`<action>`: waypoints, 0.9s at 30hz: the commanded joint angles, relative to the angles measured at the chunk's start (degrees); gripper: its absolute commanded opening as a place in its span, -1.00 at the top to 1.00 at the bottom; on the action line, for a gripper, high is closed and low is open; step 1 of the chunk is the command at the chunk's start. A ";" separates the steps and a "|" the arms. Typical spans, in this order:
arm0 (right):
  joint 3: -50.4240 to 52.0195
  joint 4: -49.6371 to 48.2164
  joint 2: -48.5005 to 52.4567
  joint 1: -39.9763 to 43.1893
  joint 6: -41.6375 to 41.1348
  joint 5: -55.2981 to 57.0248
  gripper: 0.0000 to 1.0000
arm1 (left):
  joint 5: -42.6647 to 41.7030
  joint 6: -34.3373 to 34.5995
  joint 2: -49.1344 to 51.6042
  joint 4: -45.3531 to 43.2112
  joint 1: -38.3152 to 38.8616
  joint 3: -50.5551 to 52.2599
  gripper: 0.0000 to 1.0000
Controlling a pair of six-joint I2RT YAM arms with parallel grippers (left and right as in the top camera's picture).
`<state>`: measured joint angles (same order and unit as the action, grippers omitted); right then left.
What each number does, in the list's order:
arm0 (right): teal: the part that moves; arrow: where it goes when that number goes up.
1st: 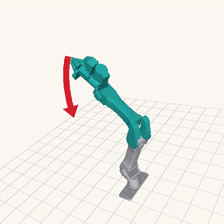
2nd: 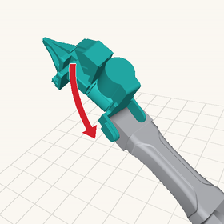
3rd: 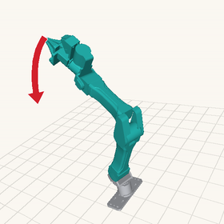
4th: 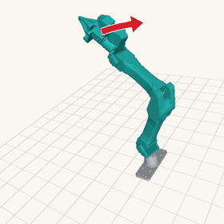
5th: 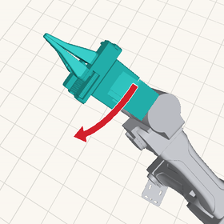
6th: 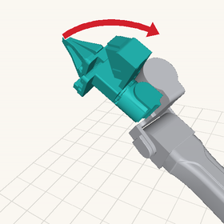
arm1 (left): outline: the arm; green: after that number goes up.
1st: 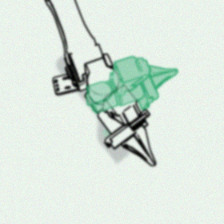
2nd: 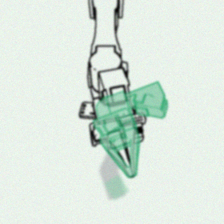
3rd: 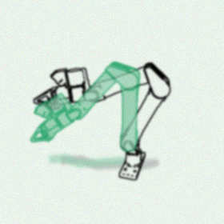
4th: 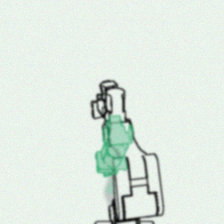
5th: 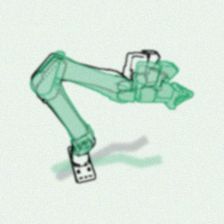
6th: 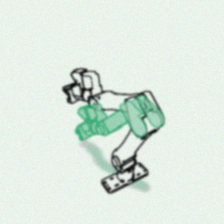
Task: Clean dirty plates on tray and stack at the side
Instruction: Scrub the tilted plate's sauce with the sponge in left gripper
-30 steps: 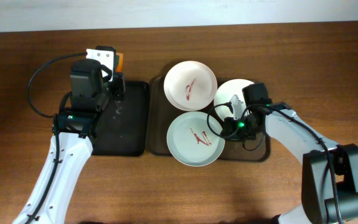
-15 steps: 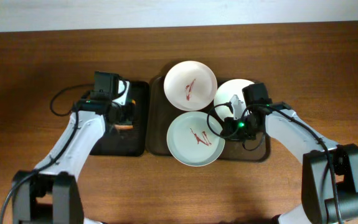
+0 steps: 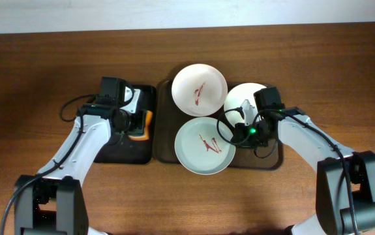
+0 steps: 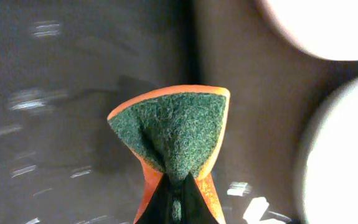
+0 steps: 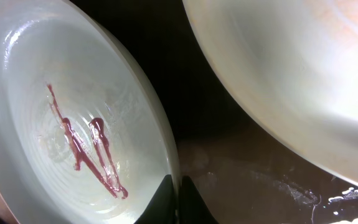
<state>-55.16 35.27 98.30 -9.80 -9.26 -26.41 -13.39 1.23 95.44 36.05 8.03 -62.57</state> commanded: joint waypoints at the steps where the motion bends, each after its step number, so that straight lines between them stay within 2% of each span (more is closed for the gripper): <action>1: 0.31 -0.22 -0.20 -0.37 -0.28 0.09 0.92 | -28.76 1.03 -1.70 -3.10 0.52 -2.54 1.00; 2: 0.31 -0.22 -0.20 -0.37 -0.28 0.09 0.92 | -32.59 2.08 -1.66 -3.98 0.90 -2.54 1.00; 4: 0.31 -0.20 -0.20 -0.37 -0.28 0.09 0.92 | -34.47 6.67 -1.53 -4.35 2.21 -2.54 1.00; 9: 0.31 -0.15 -0.20 -0.37 -0.31 0.09 0.92 | -34.40 13.11 -0.24 -6.01 8.87 -2.40 1.00; 19: 0.31 0.04 -0.20 -0.37 -0.28 0.09 0.91 | -31.39 34.58 9.05 -16.41 18.86 -2.36 1.00; 27: 0.31 0.04 -0.20 -0.37 -0.28 0.09 0.91 | -31.06 42.53 13.33 -23.82 23.85 -2.36 1.00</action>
<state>-55.16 35.44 98.30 -9.80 -9.26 -26.41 -44.14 38.87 107.11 13.50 30.15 -64.03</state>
